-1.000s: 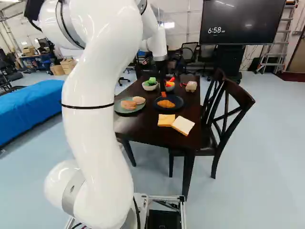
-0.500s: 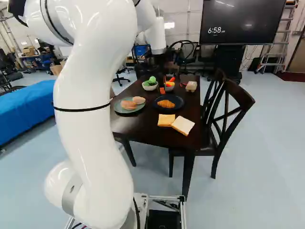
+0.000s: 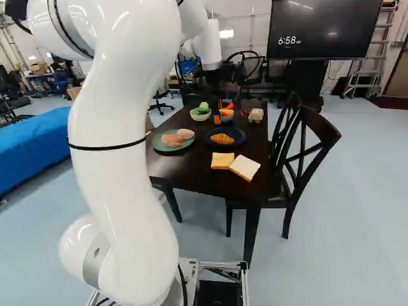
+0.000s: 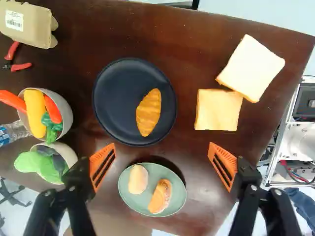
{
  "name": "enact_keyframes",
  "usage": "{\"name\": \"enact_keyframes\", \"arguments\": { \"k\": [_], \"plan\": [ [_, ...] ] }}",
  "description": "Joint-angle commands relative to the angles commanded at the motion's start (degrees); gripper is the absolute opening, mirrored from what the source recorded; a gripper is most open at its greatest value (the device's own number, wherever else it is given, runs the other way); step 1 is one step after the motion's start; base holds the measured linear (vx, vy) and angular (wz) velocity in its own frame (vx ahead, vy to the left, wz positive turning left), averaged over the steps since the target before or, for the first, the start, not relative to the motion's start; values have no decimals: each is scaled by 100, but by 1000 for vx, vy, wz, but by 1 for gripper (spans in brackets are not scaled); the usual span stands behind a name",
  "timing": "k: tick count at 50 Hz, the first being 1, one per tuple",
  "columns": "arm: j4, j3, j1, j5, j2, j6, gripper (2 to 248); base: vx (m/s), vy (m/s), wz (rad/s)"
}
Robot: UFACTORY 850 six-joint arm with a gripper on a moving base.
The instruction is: Move the croissant to the empty plate
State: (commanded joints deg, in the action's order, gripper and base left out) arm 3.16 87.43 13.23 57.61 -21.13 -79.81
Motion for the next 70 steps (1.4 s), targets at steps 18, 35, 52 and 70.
{"name": "enact_keyframes", "arguments": {
  "k": [18, 35, 52, 70],
  "plan": [
    [-7, -184, -29, -240, 83, 178, 247, 0, 0, 0],
    [-19, -503, -81, -657, 227, 487, 247, 0, 0, 0],
    [-37, -970, -156, -1267, 437, 940, 247, 0, 0, 0],
    [-62, -1615, -259, -2108, 727, 1564, 247, 0, 0, 0]
  ]
}}
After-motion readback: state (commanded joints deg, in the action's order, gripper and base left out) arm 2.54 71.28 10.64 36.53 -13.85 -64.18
